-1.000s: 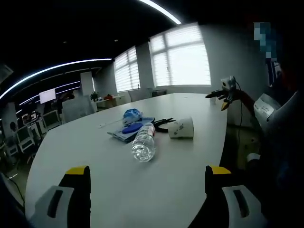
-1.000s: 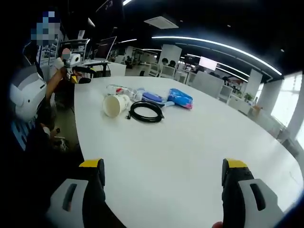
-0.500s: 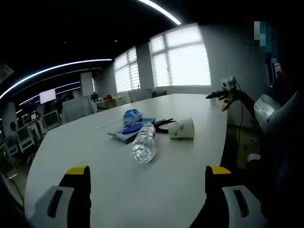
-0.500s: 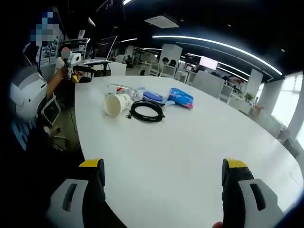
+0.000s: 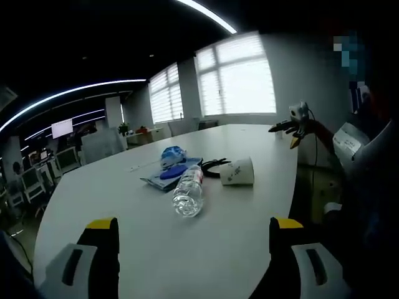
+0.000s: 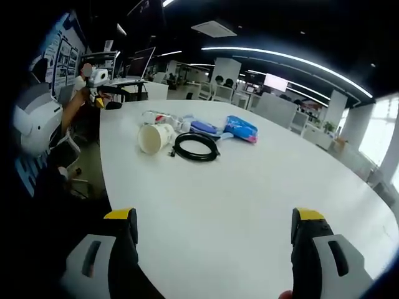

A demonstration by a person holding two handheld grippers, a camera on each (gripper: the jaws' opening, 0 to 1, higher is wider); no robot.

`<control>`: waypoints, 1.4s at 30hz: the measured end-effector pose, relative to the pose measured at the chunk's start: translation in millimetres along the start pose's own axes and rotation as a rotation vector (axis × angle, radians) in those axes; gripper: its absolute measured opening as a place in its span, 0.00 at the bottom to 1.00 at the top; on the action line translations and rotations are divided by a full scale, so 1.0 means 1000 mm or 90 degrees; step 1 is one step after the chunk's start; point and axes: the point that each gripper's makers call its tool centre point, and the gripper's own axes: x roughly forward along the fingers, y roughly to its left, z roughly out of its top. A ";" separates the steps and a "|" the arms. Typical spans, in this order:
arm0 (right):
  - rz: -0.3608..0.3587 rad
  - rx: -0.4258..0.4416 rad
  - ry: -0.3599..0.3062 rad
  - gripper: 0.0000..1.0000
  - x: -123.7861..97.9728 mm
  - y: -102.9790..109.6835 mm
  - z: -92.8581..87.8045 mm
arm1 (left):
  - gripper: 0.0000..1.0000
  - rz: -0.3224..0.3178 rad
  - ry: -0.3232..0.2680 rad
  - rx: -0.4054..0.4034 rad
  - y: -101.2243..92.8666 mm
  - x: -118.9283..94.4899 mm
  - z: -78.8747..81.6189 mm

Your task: Arrange the tabletop items into an orderly group along one side of the table until the central work area is clear of visible clutter.

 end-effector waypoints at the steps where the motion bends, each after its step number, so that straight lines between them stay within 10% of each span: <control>1: 0.003 0.001 -0.002 1.00 0.001 0.001 0.001 | 1.00 -0.001 -0.001 0.001 0.000 0.000 0.001; 42: 0.003 -0.001 -0.028 1.00 -0.008 0.001 0.016 | 1.00 -0.011 -0.019 0.002 -0.011 0.009 0.016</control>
